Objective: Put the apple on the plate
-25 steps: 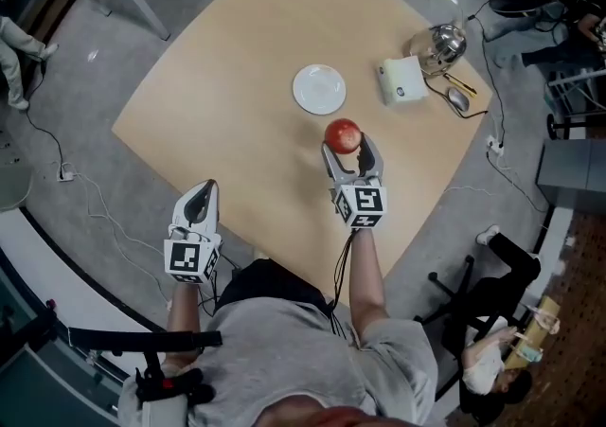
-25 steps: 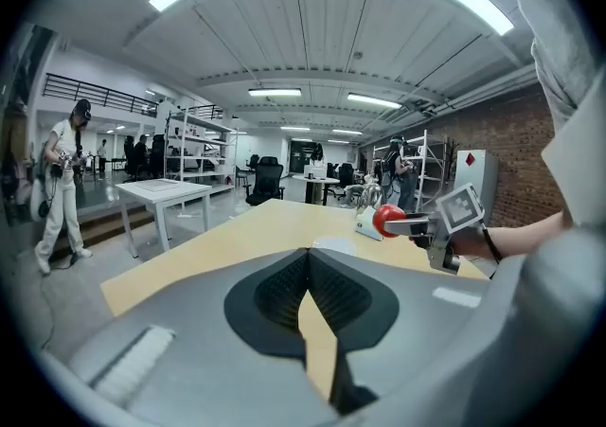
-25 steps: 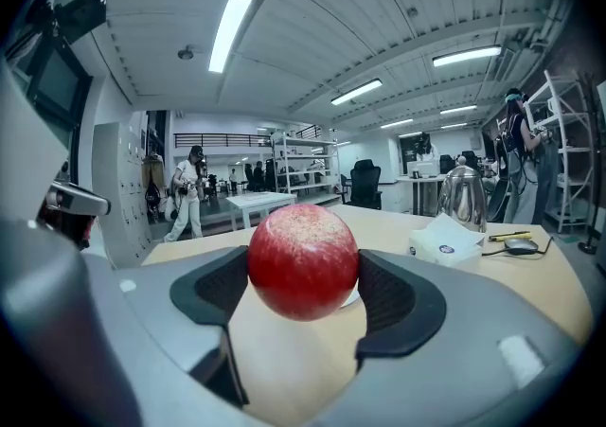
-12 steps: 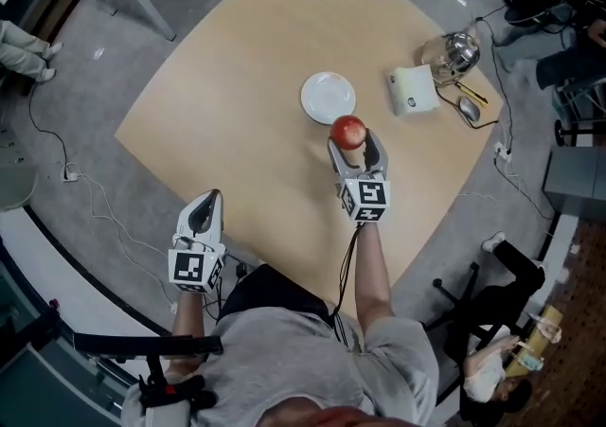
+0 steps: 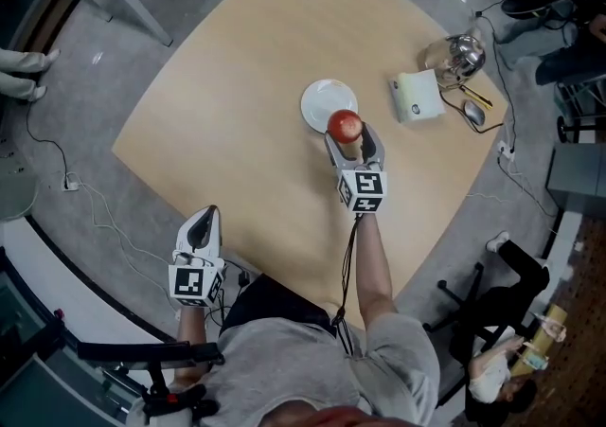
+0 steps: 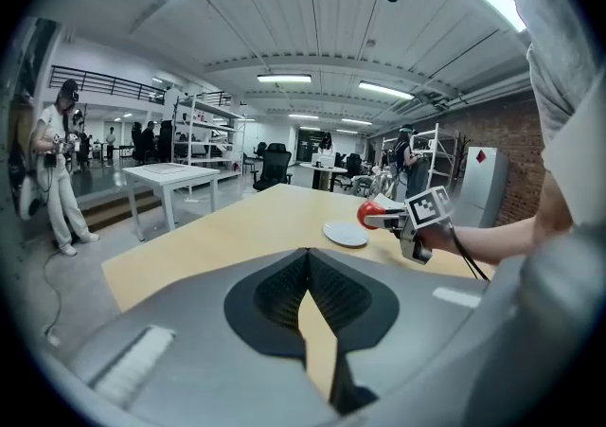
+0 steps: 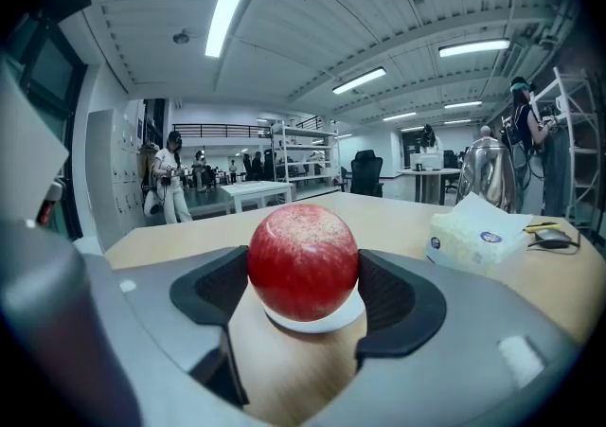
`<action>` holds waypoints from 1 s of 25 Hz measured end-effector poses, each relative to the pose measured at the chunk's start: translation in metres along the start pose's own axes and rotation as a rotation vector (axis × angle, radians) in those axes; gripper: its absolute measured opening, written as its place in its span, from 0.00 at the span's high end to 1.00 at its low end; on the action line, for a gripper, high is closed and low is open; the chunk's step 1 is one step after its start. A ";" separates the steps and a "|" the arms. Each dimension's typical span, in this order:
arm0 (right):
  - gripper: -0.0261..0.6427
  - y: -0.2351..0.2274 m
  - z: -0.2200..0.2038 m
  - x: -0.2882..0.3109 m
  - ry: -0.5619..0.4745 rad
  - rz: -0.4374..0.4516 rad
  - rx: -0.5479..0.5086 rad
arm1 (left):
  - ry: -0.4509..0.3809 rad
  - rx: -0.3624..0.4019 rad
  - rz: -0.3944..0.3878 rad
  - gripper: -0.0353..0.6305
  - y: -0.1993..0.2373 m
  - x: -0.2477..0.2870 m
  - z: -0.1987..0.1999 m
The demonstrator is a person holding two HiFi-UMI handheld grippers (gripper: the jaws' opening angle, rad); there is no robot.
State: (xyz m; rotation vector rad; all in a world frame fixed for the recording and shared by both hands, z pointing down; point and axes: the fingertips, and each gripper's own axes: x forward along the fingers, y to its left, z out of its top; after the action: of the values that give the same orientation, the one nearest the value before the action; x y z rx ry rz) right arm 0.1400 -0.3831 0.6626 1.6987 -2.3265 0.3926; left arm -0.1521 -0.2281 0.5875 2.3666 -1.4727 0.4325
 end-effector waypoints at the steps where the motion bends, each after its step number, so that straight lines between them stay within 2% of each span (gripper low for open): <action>1: 0.41 0.000 -0.001 0.003 0.003 0.002 0.000 | 0.004 -0.003 0.002 0.92 0.001 0.000 -0.001; 10: 0.41 -0.002 -0.001 0.028 0.019 0.017 0.000 | 0.035 -0.020 0.020 0.92 0.004 -0.003 -0.010; 16: 0.41 -0.006 -0.015 0.059 0.035 0.008 -0.003 | 0.055 -0.029 0.033 0.92 0.024 0.011 -0.023; 25: 0.41 -0.014 -0.026 0.074 0.080 0.010 -0.017 | 0.068 -0.036 0.034 0.92 0.024 0.017 -0.027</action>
State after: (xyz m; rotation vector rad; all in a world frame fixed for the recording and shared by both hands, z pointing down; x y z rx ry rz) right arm 0.1321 -0.4437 0.7133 1.6328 -2.2757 0.4331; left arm -0.1688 -0.2399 0.6217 2.2791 -1.4796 0.4863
